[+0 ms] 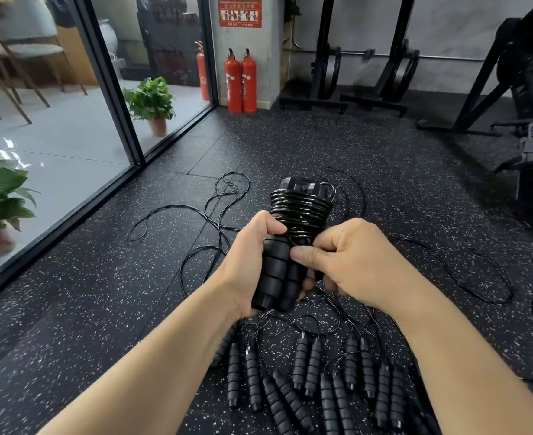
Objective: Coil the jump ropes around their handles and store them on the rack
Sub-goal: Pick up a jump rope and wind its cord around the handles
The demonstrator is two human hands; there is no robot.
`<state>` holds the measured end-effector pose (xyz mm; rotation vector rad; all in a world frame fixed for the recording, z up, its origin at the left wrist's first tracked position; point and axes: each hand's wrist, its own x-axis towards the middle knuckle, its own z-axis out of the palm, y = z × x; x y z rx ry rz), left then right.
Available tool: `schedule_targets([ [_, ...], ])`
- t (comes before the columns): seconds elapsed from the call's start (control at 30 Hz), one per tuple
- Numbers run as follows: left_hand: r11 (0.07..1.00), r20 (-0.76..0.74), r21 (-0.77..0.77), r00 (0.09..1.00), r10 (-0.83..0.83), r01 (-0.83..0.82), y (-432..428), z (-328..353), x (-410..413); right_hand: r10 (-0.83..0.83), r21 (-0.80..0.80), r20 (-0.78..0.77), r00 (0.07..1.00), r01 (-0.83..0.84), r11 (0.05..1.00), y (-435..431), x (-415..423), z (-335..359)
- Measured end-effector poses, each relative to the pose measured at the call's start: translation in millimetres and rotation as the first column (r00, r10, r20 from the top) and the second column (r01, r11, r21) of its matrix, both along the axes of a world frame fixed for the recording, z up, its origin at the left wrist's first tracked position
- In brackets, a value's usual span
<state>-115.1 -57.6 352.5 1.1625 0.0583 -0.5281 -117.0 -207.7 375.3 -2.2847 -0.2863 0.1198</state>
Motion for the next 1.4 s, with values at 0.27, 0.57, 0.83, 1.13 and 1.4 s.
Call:
schedule_targets([
  [0.27,1.000,-0.108,0.014,0.994,-0.021,0.023,1,3,4,-0.024,0.079,-0.043,0.999,0.027,0.997,0,-3,0],
  [0.57,0.999,-0.178,0.027,0.983,0.038,-0.034,3,1,7,-0.080,-0.109,0.065,0.995,0.087,0.990,6,-5,5],
  [0.83,0.994,-0.203,0.056,0.974,0.098,-0.089,4,1,6,-0.041,-0.094,0.326,0.945,0.075,0.993,10,-12,7],
  [1.13,0.991,-0.188,0.093,0.976,0.111,-0.094,7,3,5,-0.043,-0.160,0.533,0.845,0.150,0.976,19,-15,-3],
  [1.4,0.992,-0.169,0.090,0.980,0.106,-0.092,12,5,6,0.012,-0.277,0.640,0.769,0.216,0.936,34,-20,-16],
])
